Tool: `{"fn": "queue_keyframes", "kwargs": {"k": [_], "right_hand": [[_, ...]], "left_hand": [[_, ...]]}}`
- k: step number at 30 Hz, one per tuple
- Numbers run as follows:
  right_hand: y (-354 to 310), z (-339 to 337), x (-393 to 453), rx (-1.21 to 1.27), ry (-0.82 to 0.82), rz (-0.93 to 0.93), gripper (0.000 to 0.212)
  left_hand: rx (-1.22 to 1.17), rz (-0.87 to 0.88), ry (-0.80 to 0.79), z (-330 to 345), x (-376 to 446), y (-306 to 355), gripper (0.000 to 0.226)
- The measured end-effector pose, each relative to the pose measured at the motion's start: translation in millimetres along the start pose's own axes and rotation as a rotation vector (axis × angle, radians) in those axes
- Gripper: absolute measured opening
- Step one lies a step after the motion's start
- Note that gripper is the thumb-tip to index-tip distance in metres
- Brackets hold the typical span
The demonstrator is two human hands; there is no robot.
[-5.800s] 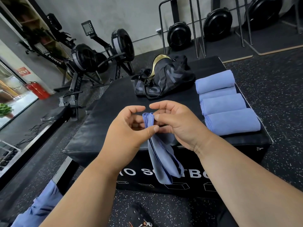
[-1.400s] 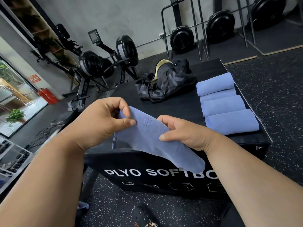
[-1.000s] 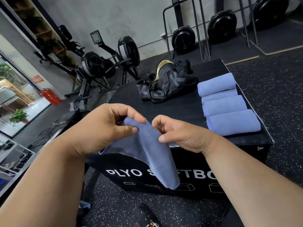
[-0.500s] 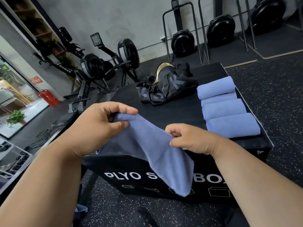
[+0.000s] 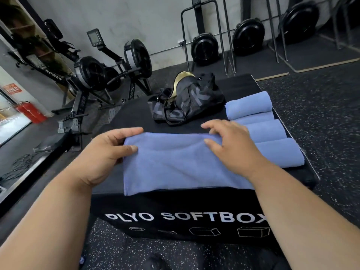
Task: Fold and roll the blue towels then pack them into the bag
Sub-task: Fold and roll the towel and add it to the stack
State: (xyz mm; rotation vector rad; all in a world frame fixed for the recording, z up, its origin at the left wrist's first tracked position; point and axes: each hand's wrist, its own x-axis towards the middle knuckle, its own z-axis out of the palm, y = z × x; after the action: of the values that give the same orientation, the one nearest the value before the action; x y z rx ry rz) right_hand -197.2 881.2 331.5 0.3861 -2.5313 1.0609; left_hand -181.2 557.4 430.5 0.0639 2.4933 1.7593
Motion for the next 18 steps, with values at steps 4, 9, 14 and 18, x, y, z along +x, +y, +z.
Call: {"fn": "queue_keyframes", "kwargs": {"k": [4, 9, 14, 18], "right_hand": [[25.2, 40.5, 1.0, -0.123, -0.224, 0.140, 0.040], [36.3, 55.9, 0.3, -0.264, -0.377, 0.237, 0.044], [24.2, 57.6, 5.9, -0.294, -0.407, 0.404, 0.025], [11.5, 56.8, 7.3, -0.301, -0.507, 0.476, 0.030]], "left_hand": [[0.330, -0.214, 0.034, -22.6, 51.4, -99.0, 0.049], [0.308, -0.323, 0.151, -48.3, 64.5, -174.2, 0.064], [0.230, -0.317, 0.270, -45.0, 56.1, -188.0, 0.050], [0.384, -0.235, 0.279, -33.8, 57.4, -187.0, 0.061]]}}
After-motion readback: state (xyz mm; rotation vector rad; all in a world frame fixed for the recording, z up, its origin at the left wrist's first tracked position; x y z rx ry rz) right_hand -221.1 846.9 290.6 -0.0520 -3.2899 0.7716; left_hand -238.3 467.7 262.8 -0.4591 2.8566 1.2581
